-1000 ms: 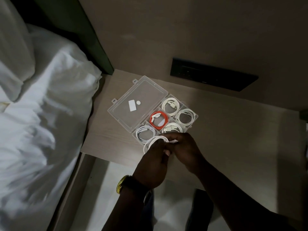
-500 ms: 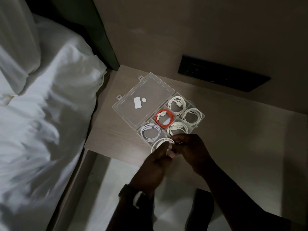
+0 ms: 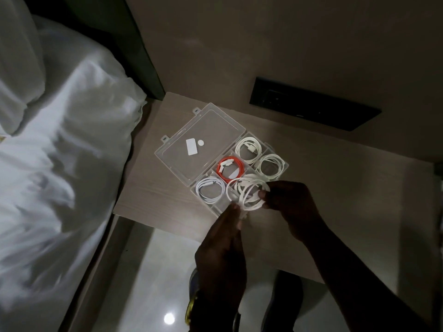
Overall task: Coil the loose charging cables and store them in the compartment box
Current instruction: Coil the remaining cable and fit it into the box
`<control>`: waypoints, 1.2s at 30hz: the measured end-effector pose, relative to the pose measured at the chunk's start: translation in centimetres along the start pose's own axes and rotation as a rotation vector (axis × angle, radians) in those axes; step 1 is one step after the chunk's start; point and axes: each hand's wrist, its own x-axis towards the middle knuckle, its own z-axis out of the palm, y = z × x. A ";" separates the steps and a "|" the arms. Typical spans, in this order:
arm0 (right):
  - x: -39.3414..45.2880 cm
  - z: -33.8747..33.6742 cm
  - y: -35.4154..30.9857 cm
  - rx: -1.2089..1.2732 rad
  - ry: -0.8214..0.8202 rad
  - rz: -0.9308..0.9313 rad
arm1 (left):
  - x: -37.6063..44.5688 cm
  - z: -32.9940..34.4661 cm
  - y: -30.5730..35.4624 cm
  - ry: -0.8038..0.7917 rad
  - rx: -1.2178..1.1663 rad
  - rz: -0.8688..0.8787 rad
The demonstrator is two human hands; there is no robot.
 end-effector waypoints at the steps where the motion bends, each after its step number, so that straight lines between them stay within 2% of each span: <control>1: 0.3 -0.3 -0.3 -0.037 -0.047 -0.003 | -0.3 -0.2 -0.4 0.030 -0.011 -0.054; 5: 0.4 1.6 -0.1 -0.324 -0.143 -0.051 | 0.9 -0.4 -2.5 0.126 -0.028 -0.190; 10: 1.3 3.5 0.2 -0.993 -0.144 -0.266 | 3.0 1.0 -4.0 0.013 0.034 -0.339; 13: 1.3 4.3 0.3 -1.189 -0.118 -0.391 | 3.2 1.6 -4.7 -0.024 0.084 -0.373; 17: 1.6 4.8 0.5 -1.257 -0.067 -0.456 | 3.3 1.9 -4.5 0.010 0.041 -0.460; 20: 1.6 5.4 1.0 -1.289 -0.049 -0.509 | 3.2 1.9 -4.6 0.017 0.087 -0.451; 23: 1.6 5.9 1.3 -1.228 -0.035 -0.525 | 3.4 1.9 -4.7 0.023 0.175 -0.400; 26: 1.7 5.9 1.4 -1.169 0.005 -0.523 | 3.7 2.3 -4.2 0.050 0.164 -0.375; 31: 1.1 5.7 2.2 -1.132 0.096 -0.568 | 3.7 3.4 -3.9 0.079 0.096 -0.459; 36: 0.3 4.6 2.6 -1.053 -0.050 -0.523 | 3.1 3.2 -4.2 0.052 0.048 -0.294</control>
